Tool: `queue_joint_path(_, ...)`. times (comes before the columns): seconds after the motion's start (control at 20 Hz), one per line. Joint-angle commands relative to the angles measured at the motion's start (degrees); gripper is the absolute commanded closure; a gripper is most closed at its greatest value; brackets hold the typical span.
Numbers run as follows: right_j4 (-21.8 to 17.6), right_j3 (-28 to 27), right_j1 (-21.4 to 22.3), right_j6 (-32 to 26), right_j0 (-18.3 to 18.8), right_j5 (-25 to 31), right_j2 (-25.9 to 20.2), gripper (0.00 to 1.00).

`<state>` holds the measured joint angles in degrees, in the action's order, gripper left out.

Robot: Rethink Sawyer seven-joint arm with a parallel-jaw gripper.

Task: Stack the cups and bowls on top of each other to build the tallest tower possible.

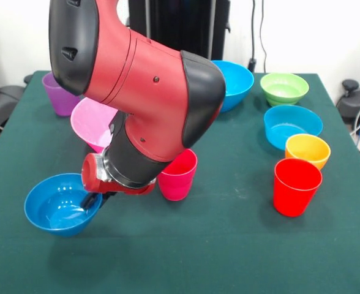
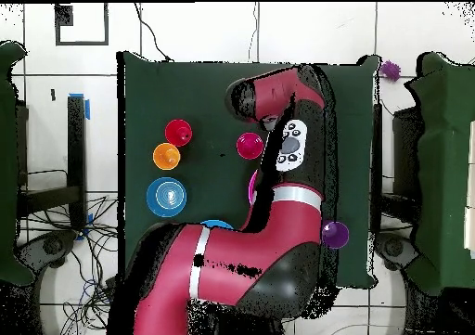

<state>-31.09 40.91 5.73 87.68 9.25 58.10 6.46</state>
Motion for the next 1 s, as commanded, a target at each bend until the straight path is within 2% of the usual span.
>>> queue_joint_path(0.05,-3.1,-1.2,-0.2,-17.1,-1.7,4.7,-3.6,1.00)
queue_joint_path(0.4,-3.1,-0.7,-0.2,-15.6,-1.8,2.2,-3.7,1.00)
queue_joint_path(1.0,-3.1,-1.4,-1.9,-14.7,-2.3,2.8,-3.6,1.00)
